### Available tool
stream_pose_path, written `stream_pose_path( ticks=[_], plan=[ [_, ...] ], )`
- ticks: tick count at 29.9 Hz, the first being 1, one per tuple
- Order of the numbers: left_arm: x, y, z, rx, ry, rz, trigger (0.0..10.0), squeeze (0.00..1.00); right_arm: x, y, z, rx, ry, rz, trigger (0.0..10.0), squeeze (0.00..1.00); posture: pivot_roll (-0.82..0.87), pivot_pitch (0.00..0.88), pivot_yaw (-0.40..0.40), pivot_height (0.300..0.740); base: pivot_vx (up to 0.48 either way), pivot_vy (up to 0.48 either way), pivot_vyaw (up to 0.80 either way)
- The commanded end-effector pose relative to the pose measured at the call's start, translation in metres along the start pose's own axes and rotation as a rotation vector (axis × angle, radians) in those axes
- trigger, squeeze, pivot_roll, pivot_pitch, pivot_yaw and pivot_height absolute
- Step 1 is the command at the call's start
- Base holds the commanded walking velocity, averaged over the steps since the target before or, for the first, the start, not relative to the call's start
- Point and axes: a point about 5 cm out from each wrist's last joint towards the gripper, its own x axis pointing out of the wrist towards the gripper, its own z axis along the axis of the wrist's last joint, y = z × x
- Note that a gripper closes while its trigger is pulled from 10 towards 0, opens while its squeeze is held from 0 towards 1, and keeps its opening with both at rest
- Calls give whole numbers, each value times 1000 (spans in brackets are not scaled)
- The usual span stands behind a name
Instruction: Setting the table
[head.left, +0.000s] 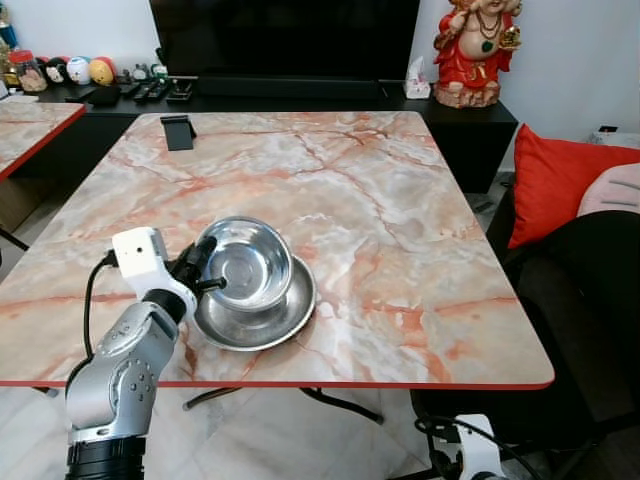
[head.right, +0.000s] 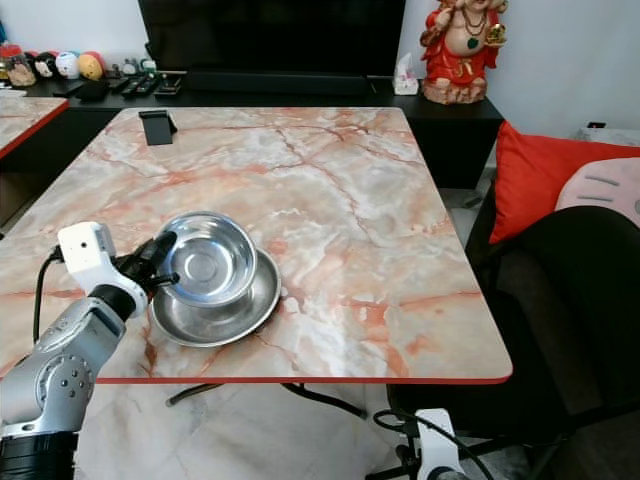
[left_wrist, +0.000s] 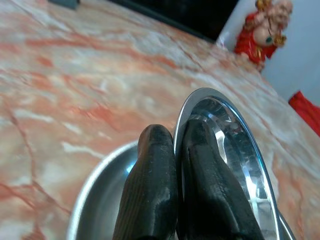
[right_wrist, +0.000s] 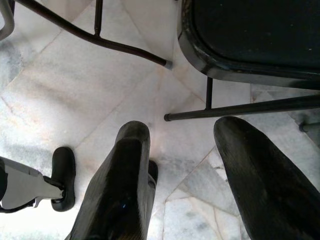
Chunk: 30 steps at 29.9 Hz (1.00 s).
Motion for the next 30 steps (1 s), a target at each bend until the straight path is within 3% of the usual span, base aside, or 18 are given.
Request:
stream_pose_path(
  ticks=[1, 20, 23, 24, 28, 29, 30],
  plan=[
    [-1, -4, -1, -2, 13, -22, 10000, 0, 0, -2, 1, -11, 0, -3, 10000, 0, -14, 0, -5, 707, 0, 0, 0],
    [3, -11, -1, -10, 41, -27, 10000, 0, 0, -3, 1, -18, 0, -1, 10000, 0, -19, 0, -6, 707, 0, 0, 0],
    [2, -11, -1, -12, 43, -26, 10000, 35, 0, -3, 1, -19, 0, -1, 10000, 0, -16, 0, -9, 707, 0, 0, 0],
    [2, -11, -2, -9, 47, -25, 10000, 1000, 0, -3, 1, -19, 0, -1, 10000, 0, -16, 0, -9, 707, 0, 0, 0],
    [2, -10, -1, -2, 50, -19, 10000, 1000, 0, -3, 2, -19, -1, 0, 10000, 0, -14, 0, -11, 707, 0, 0, 0],
    [2, -9, -1, 4, 54, -16, 10000, 910, 0, -3, 2, -19, -1, 0, 10000, 0, -14, 0, -11, 707, 0, 0, 0],
    [2, -9, 0, 6, 55, -15, 10000, 518, 0, -3, 2, -19, -1, 0, 10000, 0, -13, 0, -11, 707, 0, 0, 0]
  ],
)
